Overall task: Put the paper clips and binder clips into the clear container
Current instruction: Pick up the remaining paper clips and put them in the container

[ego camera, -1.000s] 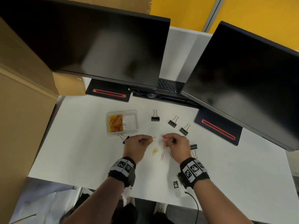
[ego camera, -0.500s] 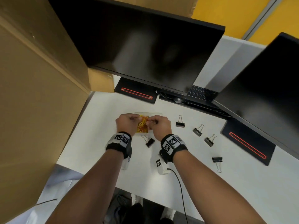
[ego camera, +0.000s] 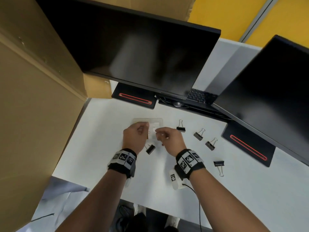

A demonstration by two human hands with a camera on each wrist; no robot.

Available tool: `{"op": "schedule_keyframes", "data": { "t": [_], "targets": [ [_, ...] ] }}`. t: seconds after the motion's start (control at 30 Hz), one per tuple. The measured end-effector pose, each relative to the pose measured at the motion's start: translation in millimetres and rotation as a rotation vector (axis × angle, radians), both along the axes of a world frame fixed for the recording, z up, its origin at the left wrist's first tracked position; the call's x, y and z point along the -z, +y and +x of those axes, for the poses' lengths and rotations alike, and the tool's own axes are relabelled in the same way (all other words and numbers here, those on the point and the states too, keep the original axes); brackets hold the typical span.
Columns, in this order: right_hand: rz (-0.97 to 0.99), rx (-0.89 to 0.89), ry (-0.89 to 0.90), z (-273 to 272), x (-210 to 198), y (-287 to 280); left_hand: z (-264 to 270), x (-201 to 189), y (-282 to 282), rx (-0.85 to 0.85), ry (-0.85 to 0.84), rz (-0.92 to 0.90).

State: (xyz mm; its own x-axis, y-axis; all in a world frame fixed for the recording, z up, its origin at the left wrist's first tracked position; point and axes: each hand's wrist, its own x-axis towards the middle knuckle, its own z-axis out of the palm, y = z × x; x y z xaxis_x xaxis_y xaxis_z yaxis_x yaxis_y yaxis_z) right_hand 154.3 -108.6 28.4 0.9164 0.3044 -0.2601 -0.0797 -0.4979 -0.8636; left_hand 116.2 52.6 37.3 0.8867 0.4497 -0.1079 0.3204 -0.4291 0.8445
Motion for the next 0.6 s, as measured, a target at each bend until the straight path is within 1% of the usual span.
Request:
{"op": "schedule_keyframes", "data": {
  "t": [0.07,0.13,0.2,0.27,0.33,0.4,0.47,0.6],
  "targets": [
    [-0.061,0.070,-0.026,-10.6,6.2,-35.3,-9.5,0.2,-28.1,0.104,-0.046,-0.055],
    [-0.134,0.165,-0.008,-21.9,11.6,-77.3,-19.3,7.4,-55.3,0.264,-0.039,-0.084],
    [-0.246,0.239,0.015,-32.9,15.4,-118.5,-28.0,20.4,-78.0,0.404,0.042,-0.056],
    [-0.338,0.279,0.034,-43.4,19.4,-150.1,-34.2,34.5,-95.1,0.482,0.146,-0.002],
    [-0.372,0.280,0.051,-53.4,23.2,-167.9,-38.5,46.0,-105.2,0.509,0.254,0.068],
    [-0.378,0.238,0.081,-62.4,27.2,-173.6,-42.3,55.6,-111.0,0.510,0.316,0.144],
    [-0.414,0.182,0.102,-67.8,34.3,-171.0,-45.6,62.4,-114.5,0.489,0.339,0.179],
    [-0.564,0.103,0.095,-69.7,48.6,-155.1,-49.0,68.4,-123.4,0.449,0.344,0.213]
  ]
}}
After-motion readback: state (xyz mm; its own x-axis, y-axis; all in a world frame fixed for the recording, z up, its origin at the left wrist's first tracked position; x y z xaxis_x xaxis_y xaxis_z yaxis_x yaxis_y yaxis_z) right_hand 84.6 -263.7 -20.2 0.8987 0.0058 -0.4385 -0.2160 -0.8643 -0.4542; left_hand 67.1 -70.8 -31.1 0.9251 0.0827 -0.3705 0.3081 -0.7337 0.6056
